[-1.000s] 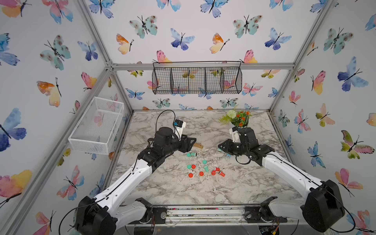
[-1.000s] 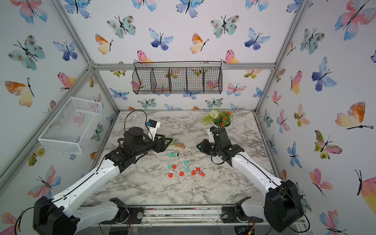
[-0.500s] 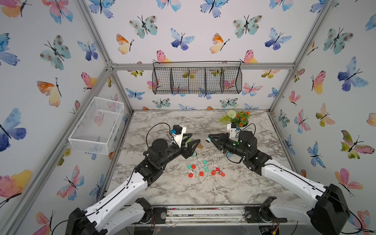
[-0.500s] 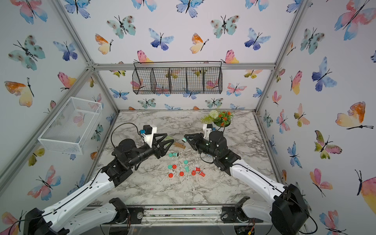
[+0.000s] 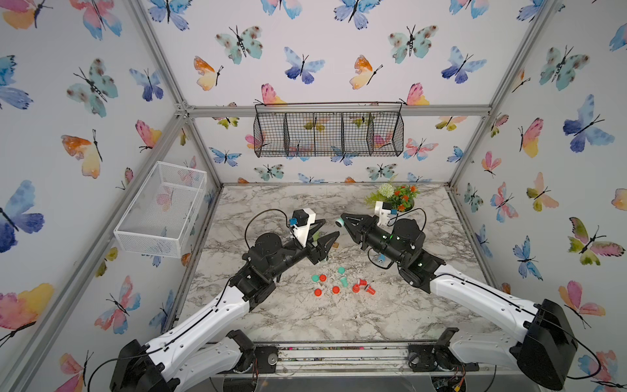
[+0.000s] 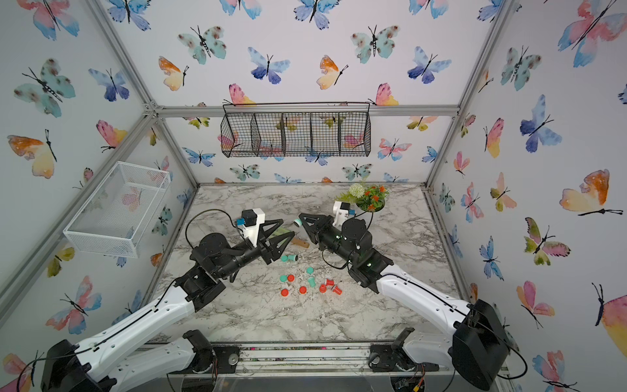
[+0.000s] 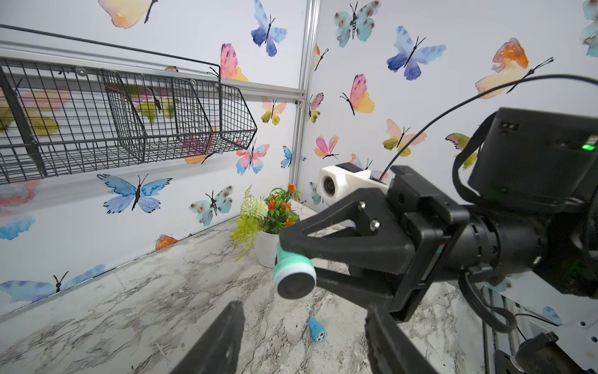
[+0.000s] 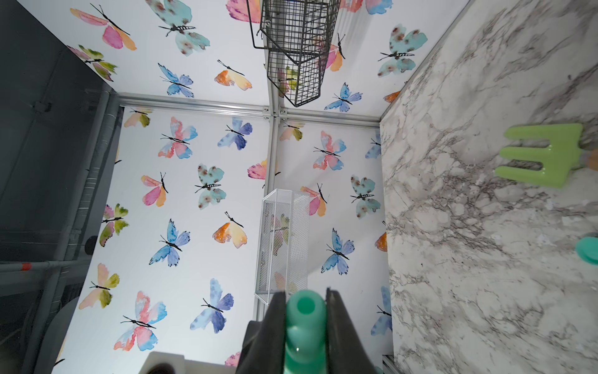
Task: Close the stamp cap
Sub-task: Pick up the stamp from the center of the board.
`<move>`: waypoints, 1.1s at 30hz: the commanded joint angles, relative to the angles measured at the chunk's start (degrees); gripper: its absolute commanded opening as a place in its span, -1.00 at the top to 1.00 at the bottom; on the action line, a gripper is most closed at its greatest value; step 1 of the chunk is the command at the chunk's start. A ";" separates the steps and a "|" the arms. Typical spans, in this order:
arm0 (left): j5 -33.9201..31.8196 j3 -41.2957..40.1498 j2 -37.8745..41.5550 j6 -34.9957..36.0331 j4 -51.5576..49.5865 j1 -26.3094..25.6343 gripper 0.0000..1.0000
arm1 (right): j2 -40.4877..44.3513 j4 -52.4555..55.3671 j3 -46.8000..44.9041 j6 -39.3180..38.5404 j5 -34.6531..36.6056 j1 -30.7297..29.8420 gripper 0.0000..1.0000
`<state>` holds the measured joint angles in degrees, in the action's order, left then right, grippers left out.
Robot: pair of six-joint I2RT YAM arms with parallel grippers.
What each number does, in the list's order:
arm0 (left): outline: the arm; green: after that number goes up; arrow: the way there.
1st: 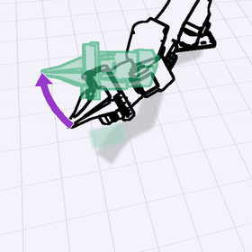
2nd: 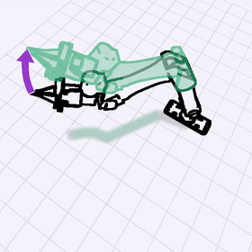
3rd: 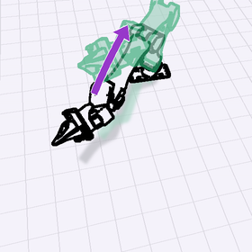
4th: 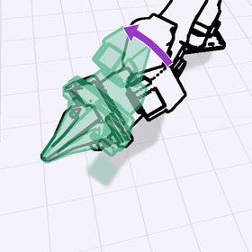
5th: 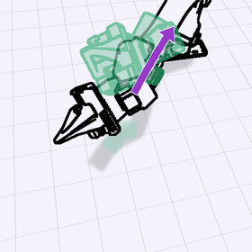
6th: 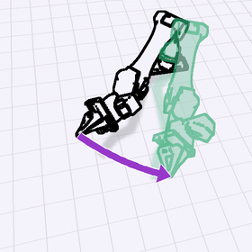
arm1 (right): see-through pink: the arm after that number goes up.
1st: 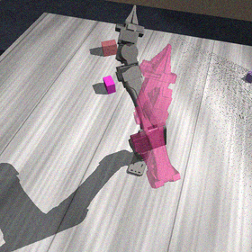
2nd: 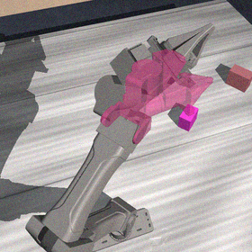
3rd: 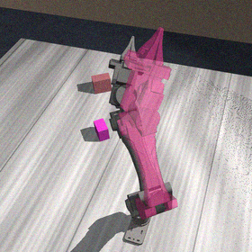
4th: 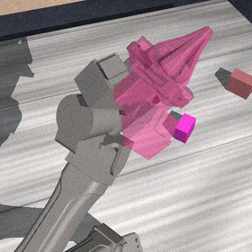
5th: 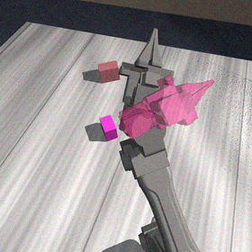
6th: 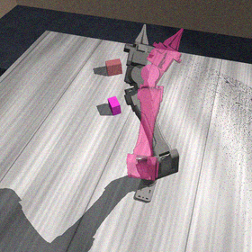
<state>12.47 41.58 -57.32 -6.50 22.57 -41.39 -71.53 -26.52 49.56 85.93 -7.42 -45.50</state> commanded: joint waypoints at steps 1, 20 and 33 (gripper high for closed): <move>-1.39 1.76 -1.73 0.79 1.59 -0.27 -0.23 | -0.78 -3.21 1.50 0.73 0.23 -0.73 0.87; -5.53 4.91 -6.39 1.10 2.84 -0.98 0.04 | -1.70 -6.06 1.16 0.73 -0.68 -2.32 0.90; -4.55 4.82 -7.36 1.62 2.81 -1.15 0.17 | -1.07 -7.14 0.37 0.73 -0.50 -2.32 0.90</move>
<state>7.75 45.47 -63.79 -5.52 25.08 -42.13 -73.19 -30.61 49.56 86.56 -6.37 -47.20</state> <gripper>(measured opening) 0.416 0.199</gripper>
